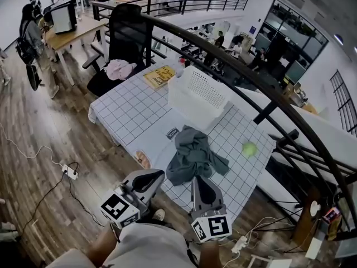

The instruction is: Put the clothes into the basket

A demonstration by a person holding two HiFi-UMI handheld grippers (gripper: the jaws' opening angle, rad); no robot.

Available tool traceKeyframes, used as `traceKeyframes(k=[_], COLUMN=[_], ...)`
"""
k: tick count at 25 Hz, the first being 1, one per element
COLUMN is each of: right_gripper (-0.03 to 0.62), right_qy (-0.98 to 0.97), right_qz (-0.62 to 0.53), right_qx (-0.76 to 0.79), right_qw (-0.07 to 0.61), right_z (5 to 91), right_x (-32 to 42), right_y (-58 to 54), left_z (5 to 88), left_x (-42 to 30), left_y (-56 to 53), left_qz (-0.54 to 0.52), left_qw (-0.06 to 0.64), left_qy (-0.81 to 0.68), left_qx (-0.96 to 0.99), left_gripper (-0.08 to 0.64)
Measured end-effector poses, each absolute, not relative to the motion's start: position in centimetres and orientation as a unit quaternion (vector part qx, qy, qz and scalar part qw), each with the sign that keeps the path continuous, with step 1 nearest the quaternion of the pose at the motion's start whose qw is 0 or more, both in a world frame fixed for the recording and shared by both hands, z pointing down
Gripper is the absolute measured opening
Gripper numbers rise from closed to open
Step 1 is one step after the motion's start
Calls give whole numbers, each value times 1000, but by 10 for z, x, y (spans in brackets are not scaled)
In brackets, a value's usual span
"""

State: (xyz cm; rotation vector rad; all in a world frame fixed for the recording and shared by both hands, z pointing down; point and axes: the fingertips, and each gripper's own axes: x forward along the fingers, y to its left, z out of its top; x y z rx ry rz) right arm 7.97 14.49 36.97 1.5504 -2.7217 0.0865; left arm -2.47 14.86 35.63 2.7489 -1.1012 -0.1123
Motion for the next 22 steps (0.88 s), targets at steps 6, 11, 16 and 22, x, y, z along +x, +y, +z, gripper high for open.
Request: traceKeyframes(k=[6, 11, 16, 22], right_gripper=[17, 17, 17, 17], right_qy=[-867, -861, -853, -843], right_qz=[29, 27, 24, 29], right_qx=[497, 508, 521, 536], right_qw=[9, 13, 21, 29], right_z=[373, 375, 379, 387], right_x=[83, 87, 89, 90], right_y=[130, 110, 82, 44], left_z=[358, 360, 365, 376], left_x=[-20, -15, -10, -8], left_y=[132, 109, 77, 35], left_qz=[-39, -40, -41, -34], left_qw=[91, 92, 93, 101], left_qy=[-366, -353, -335, -317], left_qx=[925, 930, 937, 942], left_gripper=[5, 5, 5, 5])
